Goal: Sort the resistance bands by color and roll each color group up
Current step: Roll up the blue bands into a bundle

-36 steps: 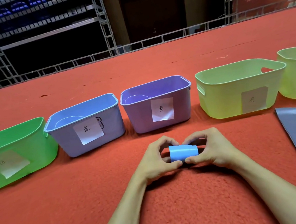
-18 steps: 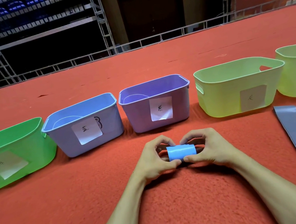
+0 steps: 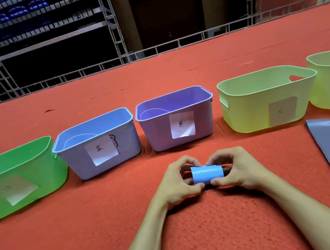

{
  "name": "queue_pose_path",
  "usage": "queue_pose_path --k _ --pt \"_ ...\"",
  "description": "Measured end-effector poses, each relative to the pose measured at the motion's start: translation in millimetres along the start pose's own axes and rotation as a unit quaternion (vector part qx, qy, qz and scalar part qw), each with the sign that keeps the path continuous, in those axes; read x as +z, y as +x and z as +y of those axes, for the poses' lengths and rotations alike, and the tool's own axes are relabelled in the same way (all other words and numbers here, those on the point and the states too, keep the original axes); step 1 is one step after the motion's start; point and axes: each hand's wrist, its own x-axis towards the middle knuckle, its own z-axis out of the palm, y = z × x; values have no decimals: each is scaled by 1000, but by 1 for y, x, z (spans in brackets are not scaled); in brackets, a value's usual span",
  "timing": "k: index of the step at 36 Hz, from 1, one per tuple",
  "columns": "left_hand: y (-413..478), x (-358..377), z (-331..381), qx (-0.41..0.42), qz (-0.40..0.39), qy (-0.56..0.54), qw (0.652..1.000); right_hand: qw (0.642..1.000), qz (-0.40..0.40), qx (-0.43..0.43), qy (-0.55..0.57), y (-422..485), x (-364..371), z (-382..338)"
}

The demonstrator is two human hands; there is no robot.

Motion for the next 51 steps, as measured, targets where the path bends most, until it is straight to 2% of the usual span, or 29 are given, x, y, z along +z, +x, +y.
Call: queue_pose_path --k 12,18,28,33,43,51 --pt "-19 -26 19 0 39 18 999 999 -23 -3 -23 9 17 -35" --pt "-32 -79 47 19 46 61 997 996 -51 -54 -54 36 35 -78" --pt "-28 -165 72 35 123 121 984 985 -73 -112 -107 109 70 -140" --pt "-9 -213 85 33 140 160 977 984 -89 -133 -73 157 86 -163" --pt "38 -286 73 4 164 181 970 985 -86 -130 -69 249 116 -163" --pt "66 -313 47 -48 172 210 961 978 -106 -130 -124 302 137 -145"
